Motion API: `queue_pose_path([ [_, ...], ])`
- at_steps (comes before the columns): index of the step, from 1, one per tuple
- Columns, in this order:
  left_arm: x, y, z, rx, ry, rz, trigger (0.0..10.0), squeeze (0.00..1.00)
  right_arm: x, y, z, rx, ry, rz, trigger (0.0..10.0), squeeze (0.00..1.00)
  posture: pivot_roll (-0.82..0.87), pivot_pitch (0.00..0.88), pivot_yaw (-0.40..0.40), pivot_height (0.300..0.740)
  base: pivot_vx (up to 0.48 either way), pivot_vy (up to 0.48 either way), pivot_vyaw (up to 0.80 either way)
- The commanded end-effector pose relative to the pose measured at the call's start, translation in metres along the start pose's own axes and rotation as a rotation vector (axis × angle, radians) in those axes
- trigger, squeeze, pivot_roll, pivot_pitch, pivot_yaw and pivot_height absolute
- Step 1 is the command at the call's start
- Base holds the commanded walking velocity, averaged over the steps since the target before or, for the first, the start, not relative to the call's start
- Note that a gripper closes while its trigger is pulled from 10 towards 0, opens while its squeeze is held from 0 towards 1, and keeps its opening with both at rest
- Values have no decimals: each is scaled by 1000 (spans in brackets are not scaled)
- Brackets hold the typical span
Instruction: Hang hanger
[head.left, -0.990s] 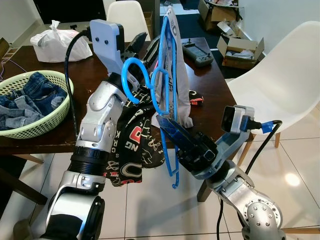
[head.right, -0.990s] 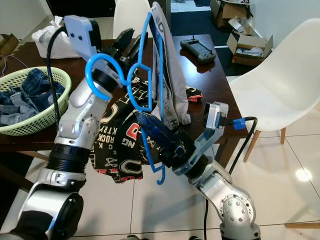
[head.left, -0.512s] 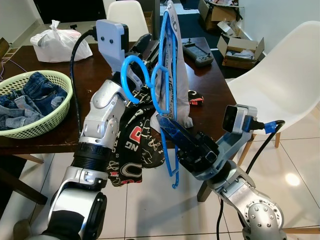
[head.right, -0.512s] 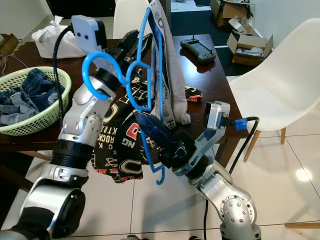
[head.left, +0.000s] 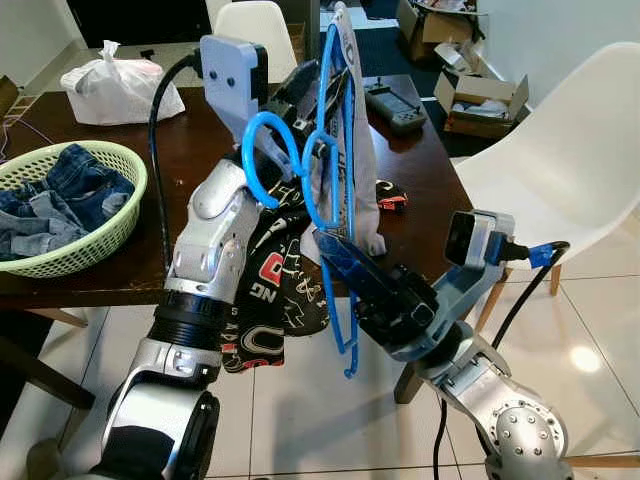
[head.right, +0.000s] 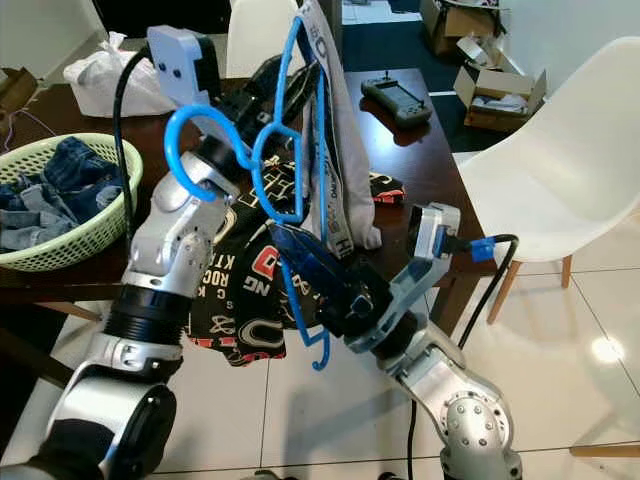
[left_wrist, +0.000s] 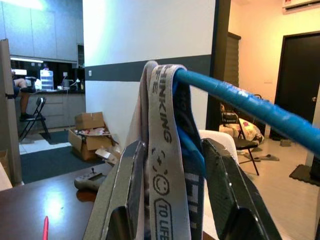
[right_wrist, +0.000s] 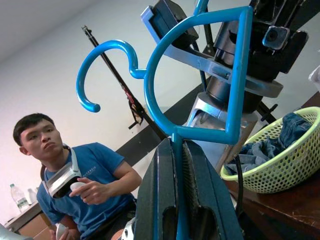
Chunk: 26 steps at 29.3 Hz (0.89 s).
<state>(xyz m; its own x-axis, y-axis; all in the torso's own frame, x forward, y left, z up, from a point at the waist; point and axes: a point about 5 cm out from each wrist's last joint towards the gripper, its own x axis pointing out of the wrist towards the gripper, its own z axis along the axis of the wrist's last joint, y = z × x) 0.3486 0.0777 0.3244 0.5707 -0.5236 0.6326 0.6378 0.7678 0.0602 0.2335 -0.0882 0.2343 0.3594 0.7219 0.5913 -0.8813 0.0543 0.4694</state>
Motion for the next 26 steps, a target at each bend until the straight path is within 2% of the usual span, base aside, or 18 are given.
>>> queue_pose_path([
  [1, -1, -1, 2, -3, -11, 0, 10000, 0, 1, 5, 0, -1, -5, 34, 0, 0, 48, 157, 63, 740, 0, 0, 0],
  [26, 9, 12, -1, 16, -1, 25, 10000, 0, 2, 8, 1, -1, -4, 48, 0, 0, 42, 159, 65, 740, 0, 0, 0],
])
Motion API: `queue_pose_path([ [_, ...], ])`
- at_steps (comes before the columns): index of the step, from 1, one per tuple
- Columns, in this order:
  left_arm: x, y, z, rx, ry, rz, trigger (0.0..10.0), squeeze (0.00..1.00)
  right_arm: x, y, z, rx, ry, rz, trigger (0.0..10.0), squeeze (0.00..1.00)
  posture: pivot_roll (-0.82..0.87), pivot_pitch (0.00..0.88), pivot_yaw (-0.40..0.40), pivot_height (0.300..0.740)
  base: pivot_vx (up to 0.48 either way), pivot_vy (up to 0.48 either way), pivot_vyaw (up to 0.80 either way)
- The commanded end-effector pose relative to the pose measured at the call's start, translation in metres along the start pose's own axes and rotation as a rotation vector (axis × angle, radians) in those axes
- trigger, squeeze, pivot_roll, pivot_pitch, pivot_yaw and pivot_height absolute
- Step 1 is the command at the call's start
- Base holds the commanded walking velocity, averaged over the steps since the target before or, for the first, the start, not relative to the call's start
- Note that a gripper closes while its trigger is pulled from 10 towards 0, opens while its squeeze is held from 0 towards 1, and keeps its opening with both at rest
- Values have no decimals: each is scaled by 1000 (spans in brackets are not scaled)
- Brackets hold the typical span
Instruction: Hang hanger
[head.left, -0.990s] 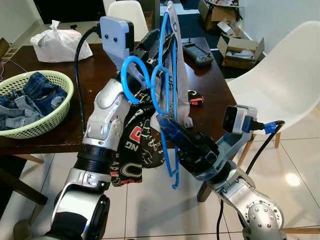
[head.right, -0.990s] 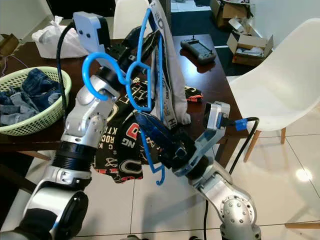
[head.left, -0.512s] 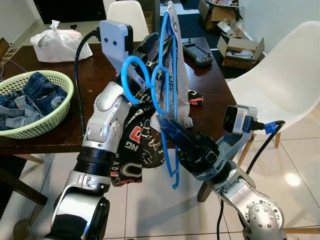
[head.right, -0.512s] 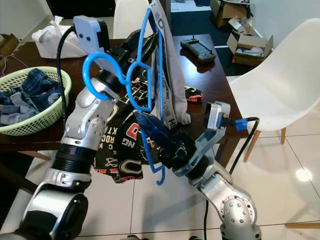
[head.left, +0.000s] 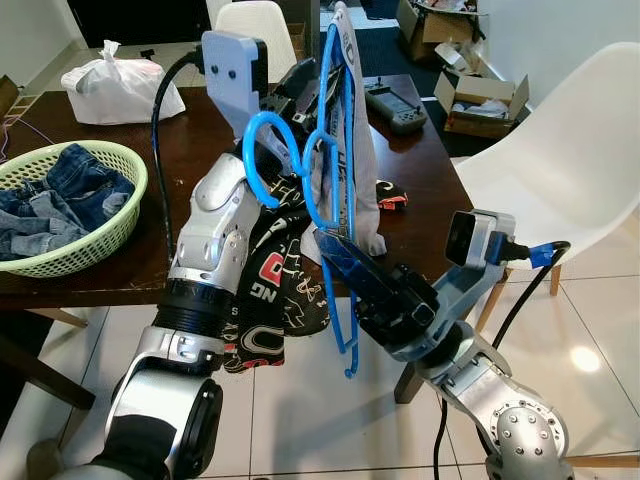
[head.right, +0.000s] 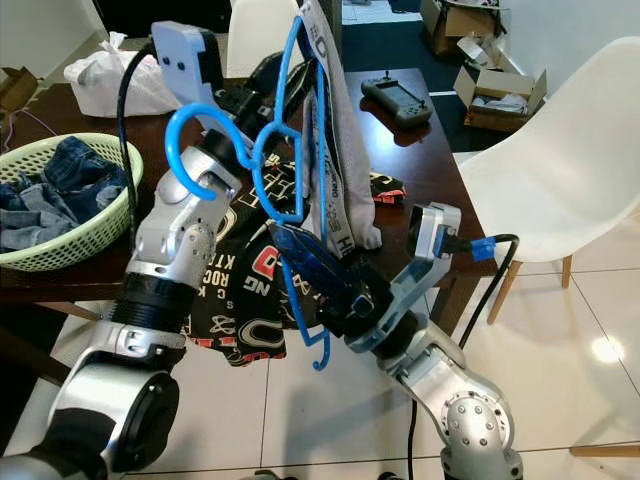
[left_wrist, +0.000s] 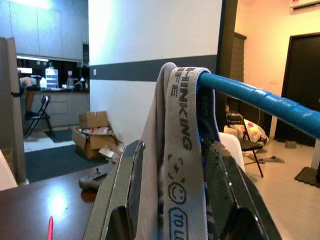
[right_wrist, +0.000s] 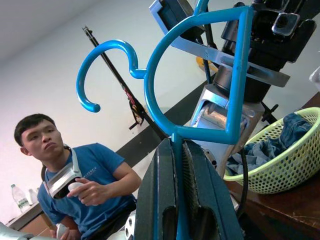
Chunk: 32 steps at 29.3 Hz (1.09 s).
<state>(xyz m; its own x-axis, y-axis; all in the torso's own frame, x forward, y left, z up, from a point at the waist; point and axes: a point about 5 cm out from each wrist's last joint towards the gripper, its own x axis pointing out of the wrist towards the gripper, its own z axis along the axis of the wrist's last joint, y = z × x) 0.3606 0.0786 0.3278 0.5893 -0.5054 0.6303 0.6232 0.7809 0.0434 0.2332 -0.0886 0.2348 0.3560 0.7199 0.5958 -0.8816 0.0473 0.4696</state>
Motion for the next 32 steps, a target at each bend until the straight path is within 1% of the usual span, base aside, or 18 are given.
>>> queue_pose_path([
  [1, 1, 3, 2, 17, -6, -1, 10000, 0, 2, 8, 1, -6, -1, 43, 0, 0, 42, 159, 65, 740, 0, 0, 0],
  [2, 1, 5, 2, 19, -5, 3, 10000, 0, 2, 8, 1, -6, 0, 44, 0, 0, 41, 159, 64, 740, 0, 0, 0],
  [13, 6, 8, 2, 27, -10, 2, 10000, 0, 2, 9, 1, -6, 0, 50, 0, 0, 41, 159, 64, 740, 0, 0, 0],
  [14, 7, 8, 3, 29, -12, 0, 3373, 0, 2, 10, 1, -6, 0, 50, 0, 0, 41, 159, 64, 740, 0, 0, 0],
  [15, 8, 8, 3, 30, -14, -1, 1529, 0, 2, 10, 1, -6, -1, 50, 0, 0, 41, 159, 64, 740, 0, 0, 0],
  [17, 9, 8, 3, 32, -16, -2, 1529, 0, 2, 10, 1, -6, -1, 50, 0, 0, 41, 159, 64, 740, 0, 0, 0],
  [18, 9, 9, 3, 33, -17, -4, 0, 0, 2, 10, 1, -6, -2, 50, 0, 0, 41, 159, 64, 740, 0, 0, 0],
  [29, 16, 8, 8, 40, -41, -23, 0, 0, 2, 10, 1, -6, -1, 50, 0, 0, 34, 152, 69, 740, 0, 0, 0],
  [31, 16, 8, 10, 41, -48, -25, 0, 0, 2, 9, 0, -8, 1, 45, 0, 0, 34, 149, 70, 740, 0, 0, 0],
  [32, 17, 6, 14, 45, -61, -27, 0, 0, 3, 5, 0, -18, 2, 21, 0, 0, 34, 148, 69, 740, 0, 0, 0],
])
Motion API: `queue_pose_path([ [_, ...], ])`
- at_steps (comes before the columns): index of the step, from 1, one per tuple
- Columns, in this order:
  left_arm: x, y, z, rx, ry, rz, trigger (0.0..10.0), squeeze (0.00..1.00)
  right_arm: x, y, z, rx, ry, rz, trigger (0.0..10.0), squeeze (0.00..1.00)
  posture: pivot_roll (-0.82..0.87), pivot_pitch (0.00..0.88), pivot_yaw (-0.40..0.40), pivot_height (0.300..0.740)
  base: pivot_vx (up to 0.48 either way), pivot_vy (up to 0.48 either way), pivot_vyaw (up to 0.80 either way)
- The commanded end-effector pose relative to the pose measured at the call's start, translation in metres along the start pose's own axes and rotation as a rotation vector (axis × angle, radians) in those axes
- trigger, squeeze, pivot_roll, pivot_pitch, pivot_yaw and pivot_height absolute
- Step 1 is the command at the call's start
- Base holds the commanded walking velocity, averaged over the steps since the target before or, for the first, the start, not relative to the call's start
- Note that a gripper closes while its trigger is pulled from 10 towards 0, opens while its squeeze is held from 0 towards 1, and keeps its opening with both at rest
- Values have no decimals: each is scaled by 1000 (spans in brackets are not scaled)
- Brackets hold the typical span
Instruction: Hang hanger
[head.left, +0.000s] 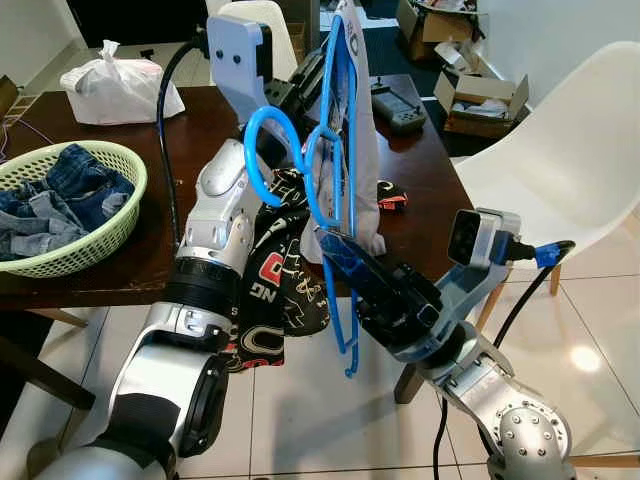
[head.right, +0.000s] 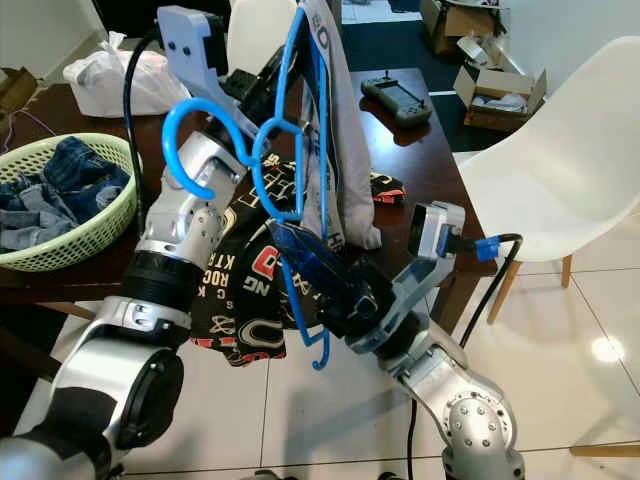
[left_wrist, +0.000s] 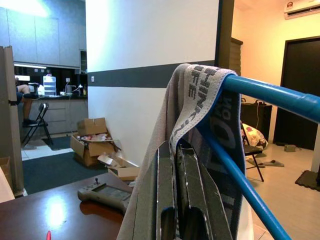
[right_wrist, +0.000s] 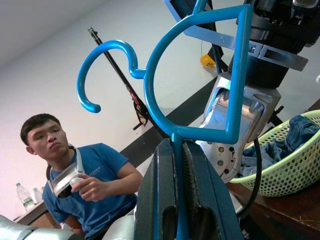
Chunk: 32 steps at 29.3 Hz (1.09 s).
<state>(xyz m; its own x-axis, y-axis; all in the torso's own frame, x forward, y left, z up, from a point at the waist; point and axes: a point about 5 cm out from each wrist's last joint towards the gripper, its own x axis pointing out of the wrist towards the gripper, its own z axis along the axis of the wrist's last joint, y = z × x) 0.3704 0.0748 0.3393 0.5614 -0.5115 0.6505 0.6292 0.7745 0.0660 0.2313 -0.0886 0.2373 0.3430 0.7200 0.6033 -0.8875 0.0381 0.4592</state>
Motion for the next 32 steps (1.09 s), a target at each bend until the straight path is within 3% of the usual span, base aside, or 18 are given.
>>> queue_pose_path([
  [1, 2, 2, 11, 34, -32, -6, 0, 0, 2, 3, -1, -16, 3, 6, 0, 0, 34, 148, 69, 740, 0, 0, 0],
  [3, 1, -7, 19, 28, -62, -31, 0, 0, 5, -8, -1, -36, -3, -68, 0, 0, 36, 145, 68, 740, 0, 0, 0],
  [10, -8, -23, 15, -1, -56, -67, 0, 0, 10, -16, -3, -45, 1, -116, 0, 0, 39, 145, 68, 740, 0, 0, 0],
  [13, -20, -35, 5, -33, -24, -87, 0, 0, 13, -17, -5, -47, 14, -126, 0, 0, 45, 147, 66, 740, 0, 0, 0],
  [15, -37, -49, -9, -75, 30, -96, 0, 0, 16, -20, -5, -49, 1, -147, 0, 0, 42, 148, 67, 740, 0, 0, 0],
  [17, -43, -52, -13, -89, 48, -94, 0, 0, 16, -21, -4, -49, -7, -153, 0, 0, 42, 148, 67, 740, 0, 0, 0],
  [19, -63, -57, -23, -99, 114, -81, 0, 0, 16, -21, 1, -43, -39, -149, 0, 0, 48, 151, 66, 740, 0, 0, 0],
  [21, -63, -57, -23, -99, 114, -81, 0, 0, 16, -21, 1, -43, -39, -149, 0, 0, 48, 151, 66, 740, 0, 0, 0],
  [23, -80, -59, -30, -98, 168, -66, 0, 0, 16, -22, 5, -29, -70, -142, 0, 0, 51, 150, 65, 740, 0, 0, 0],
  [27, -93, -58, -34, -94, 208, -48, 0, 0, 16, -21, 8, -14, -93, -129, 0, 0, 57, 150, 60, 740, 0, 0, 0],
  [32, -98, -55, -34, -86, 224, -27, 0, 0, 16, -23, 9, -8, -101, -130, 0, 0, 57, 149, 56, 740, 0, 0, 0],
])
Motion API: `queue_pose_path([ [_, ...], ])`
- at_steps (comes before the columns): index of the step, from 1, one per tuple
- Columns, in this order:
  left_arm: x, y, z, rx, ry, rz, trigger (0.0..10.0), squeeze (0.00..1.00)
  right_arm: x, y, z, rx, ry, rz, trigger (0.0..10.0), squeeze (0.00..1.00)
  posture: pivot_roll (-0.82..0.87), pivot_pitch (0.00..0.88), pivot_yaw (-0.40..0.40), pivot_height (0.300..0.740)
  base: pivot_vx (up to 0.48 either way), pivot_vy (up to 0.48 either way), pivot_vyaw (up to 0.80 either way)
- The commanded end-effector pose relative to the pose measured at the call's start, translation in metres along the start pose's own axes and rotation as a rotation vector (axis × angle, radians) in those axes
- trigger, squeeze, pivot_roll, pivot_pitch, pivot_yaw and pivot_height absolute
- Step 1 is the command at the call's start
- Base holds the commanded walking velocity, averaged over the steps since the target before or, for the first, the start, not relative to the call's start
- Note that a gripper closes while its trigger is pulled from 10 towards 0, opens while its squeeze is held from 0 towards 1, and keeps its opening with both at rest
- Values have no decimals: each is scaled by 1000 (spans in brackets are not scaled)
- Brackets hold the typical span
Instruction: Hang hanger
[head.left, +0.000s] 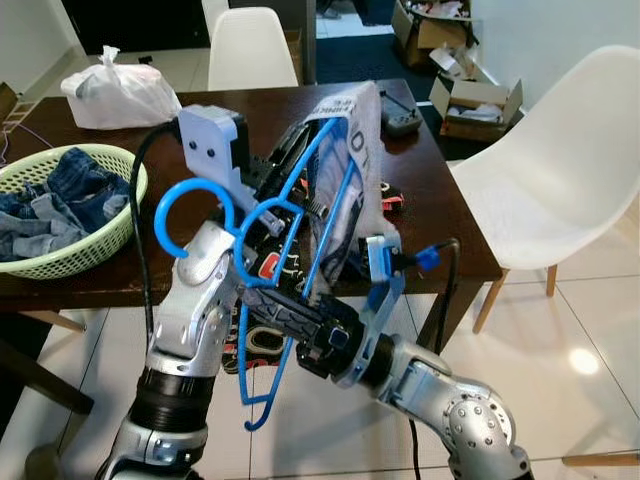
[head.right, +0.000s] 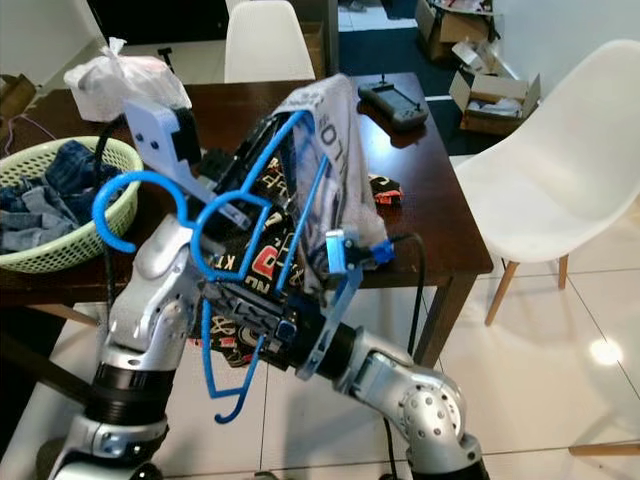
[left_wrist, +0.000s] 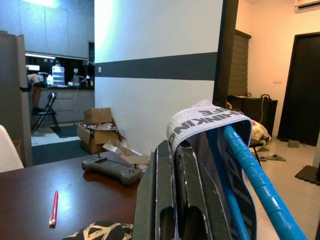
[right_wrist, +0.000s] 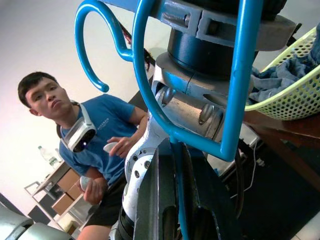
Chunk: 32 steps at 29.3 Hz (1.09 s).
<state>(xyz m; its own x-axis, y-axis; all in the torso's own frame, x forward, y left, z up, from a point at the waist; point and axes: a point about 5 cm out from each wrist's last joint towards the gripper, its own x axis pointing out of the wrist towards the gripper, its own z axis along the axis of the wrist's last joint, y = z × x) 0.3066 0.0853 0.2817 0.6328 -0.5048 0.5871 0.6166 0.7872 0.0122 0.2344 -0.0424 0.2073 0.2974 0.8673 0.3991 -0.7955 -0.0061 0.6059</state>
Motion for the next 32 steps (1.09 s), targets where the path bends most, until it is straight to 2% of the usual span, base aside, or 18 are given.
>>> queue_pose_path([
  [1, -19, -14, -29, -41, 142, -57, 0, 0, -15, 0, 58, -153, -361, -65, 0, 0, 57, 150, 54, 740, 0, 0, 0],
  [4, -20, -9, -26, -27, 143, -37, 0, 0, -17, -2, 59, -150, -366, -82, 0, 0, 57, 149, 51, 740, 0, 0, 0],
  [5, -21, 0, -22, -10, 140, -8, 0, 0, -20, -5, 60, -149, -371, -108, 0, 0, 58, 150, 49, 740, 0, 0, 0],
  [7, -21, 0, -22, -10, 140, -8, 0, 0, -20, -5, 60, -149, -371, -108, 0, 0, 58, 150, 49, 740, 0, 0, 0],
  [9, -27, 33, -7, 4, 111, 101, 0, 0, -30, -7, 62, -148, -370, -116, 0, 0, 60, 156, 44, 740, 0, 0, 0],
  [10, -27, 33, -7, 4, 111, 101, 0, 0, -30, -7, 62, -148, -370, -116, 0, 0, 60, 156, 44, 740, 0, 0, 0],
  [12, -32, 62, 12, -77, 39, 195, 0, 0, -35, -4, 60, -159, -334, -79, 0, 0, 60, 157, 43, 740, 0, 0, 0],
  [13, -32, 62, 12, -77, 39, 195, 0, 0, -35, -4, 60, -159, -334, -79, 0, 0, 60, 157, 43, 740, 0, 0, 0],
  [14, -33, 69, 19, -130, 2, 213, 3647, 0, -36, -3, 59, -160, -322, -68, 0, 0, 60, 158, 42, 740, 0, 0, 0],
  [16, -33, 69, 19, -130, 2, 213, 3647, 0, -36, -3, 59, -160, -322, -68, 0, 0, 60, 158, 42, 740, 0, 0, 0],
  [17, -34, 73, 25, -193, -37, 207, 10000, 0, -36, -2, 58, -160, -314, -60, 0, 0, 60, 158, 41, 740, 0, 0, 0],
  [18, -34, 70, 29, -254, -66, 167, 10000, 0, -36, -1, 57, -158, -315, -55, 0, 0, 60, 160, 42, 740, 0, 0, 0],
  [21, -34, 68, 32, -293, -85, 136, 10000, 0, -35, -1, 57, -156, -315, -52, 0, 0, 60, 160, 42, 740, 0, 0, 0],
  [22, -35, 57, 31, -307, -69, 55, 10000, 0, -35, -1, 58, -155, -318, -52, 0, 0, 60, 160, 42, 740, 0, 0, 0],
  [23, -35, 46, 25, -300, -32, -13, 10000, 0, -35, -1, 58, -153, -318, -49, 0, 0, 58, 159, 41, 740, 0, 0, 0],
  [24, -35, 46, 25, -300, -32, -13, 10000, 0, -35, -1, 58, -153, -318, -49, 0, 0, 58, 159, 41, 740, 0, 0, 0],
  [26, -36, 30, 14, -273, 38, -88, 10000, 0, -33, 1, 57, -154, -306, -36, 0, 0, 58, 159, 40, 740, 0, 0, 0],
  [32, -35, 23, 6, -284, 86, -114, 10000, 0, -29, 2, 53, -195, -246, -50, 0, 0, 56, 156, 43, 740, 0, 0, 0],
])
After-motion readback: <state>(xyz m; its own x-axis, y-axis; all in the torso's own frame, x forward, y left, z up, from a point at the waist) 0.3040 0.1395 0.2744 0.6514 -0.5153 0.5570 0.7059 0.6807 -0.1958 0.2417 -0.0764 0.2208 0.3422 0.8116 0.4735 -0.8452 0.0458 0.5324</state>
